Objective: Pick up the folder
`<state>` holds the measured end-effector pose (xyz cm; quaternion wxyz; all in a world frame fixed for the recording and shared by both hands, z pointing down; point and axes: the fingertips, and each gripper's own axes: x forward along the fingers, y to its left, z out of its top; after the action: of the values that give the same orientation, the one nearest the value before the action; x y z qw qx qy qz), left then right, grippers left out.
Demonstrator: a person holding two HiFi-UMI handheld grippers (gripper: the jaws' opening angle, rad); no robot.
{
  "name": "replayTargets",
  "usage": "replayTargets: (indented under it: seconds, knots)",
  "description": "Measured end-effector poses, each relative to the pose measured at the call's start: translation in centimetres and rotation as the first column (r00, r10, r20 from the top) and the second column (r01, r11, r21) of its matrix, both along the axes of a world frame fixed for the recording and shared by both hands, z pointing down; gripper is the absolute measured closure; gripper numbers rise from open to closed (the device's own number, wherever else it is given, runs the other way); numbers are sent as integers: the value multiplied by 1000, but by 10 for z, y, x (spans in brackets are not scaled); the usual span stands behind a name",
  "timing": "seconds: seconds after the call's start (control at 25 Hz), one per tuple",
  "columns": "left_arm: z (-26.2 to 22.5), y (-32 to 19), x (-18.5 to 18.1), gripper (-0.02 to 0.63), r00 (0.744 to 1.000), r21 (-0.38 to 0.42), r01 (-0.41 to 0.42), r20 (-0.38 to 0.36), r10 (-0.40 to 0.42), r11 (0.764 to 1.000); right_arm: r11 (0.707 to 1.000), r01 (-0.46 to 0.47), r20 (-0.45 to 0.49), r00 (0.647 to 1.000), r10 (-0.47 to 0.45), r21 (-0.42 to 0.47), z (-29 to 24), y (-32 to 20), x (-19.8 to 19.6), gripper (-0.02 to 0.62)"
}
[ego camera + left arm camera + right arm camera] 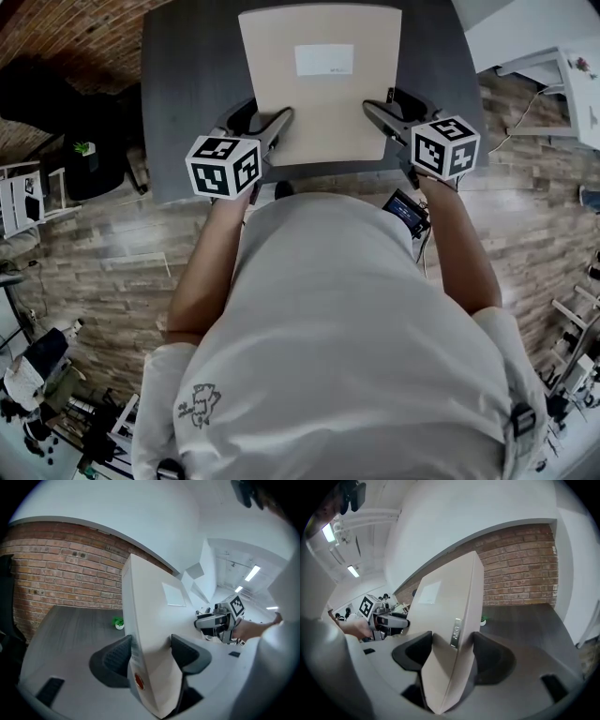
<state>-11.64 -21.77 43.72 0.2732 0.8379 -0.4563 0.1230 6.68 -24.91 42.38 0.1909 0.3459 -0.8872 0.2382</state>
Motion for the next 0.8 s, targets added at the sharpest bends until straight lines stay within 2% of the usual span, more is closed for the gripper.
replayTargets:
  seconds: [0.48, 0.8]
  knots:
    - [-1, 37, 78, 325, 996, 10, 86, 20, -87, 996, 997, 76, 22, 997, -76, 1, 2, 22, 75, 319]
    - [-1, 71, 99, 325, 990, 2, 131, 53, -130, 991, 994, 107, 61, 992, -106, -19, 9, 49, 95, 321]
